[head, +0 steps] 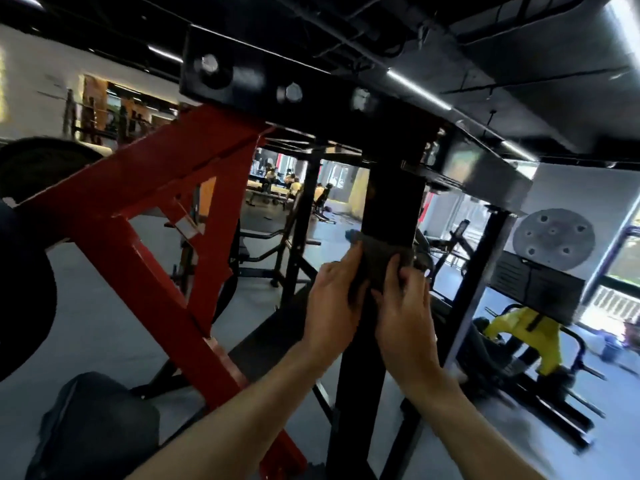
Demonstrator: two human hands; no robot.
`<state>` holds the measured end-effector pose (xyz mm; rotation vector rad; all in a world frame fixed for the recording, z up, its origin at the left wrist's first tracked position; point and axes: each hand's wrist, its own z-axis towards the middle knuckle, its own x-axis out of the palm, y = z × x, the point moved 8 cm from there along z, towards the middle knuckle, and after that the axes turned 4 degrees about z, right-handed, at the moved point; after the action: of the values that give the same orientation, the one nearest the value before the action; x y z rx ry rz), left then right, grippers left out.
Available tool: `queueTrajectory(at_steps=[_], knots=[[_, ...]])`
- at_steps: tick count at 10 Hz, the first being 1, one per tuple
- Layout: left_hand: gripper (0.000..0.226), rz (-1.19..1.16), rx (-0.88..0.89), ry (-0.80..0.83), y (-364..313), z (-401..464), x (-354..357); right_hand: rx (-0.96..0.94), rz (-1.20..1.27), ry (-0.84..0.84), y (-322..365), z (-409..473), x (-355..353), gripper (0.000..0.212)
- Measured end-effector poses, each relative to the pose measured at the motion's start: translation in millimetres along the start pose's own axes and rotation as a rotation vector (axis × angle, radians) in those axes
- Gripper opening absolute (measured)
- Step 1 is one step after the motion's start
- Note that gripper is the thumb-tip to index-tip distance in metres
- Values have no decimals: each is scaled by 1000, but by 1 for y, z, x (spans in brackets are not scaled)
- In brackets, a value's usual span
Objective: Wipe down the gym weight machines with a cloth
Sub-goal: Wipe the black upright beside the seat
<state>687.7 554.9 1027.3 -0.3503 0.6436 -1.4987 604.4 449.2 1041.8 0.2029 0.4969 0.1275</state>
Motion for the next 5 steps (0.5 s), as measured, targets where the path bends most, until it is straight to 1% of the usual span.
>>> queueTrajectory(at_steps=[1,2,3,4,5], knots=[[52,-81,23,91,14,-35,12,151,-68,33,-12,-34,17,52],[47,-46,48,60,13,-10,4,161,-148,-37,1,-9,8,56],[46,-20,62,48,-4,32,-11,56,-262,-179,29,34,-14,53],[38,-103,20,24,-15,63,-27,44,-227,-254,43,61,-30,40],[21,-97,43,61,-13,59,-26,-12,-304,-241,42,50,-27,20]])
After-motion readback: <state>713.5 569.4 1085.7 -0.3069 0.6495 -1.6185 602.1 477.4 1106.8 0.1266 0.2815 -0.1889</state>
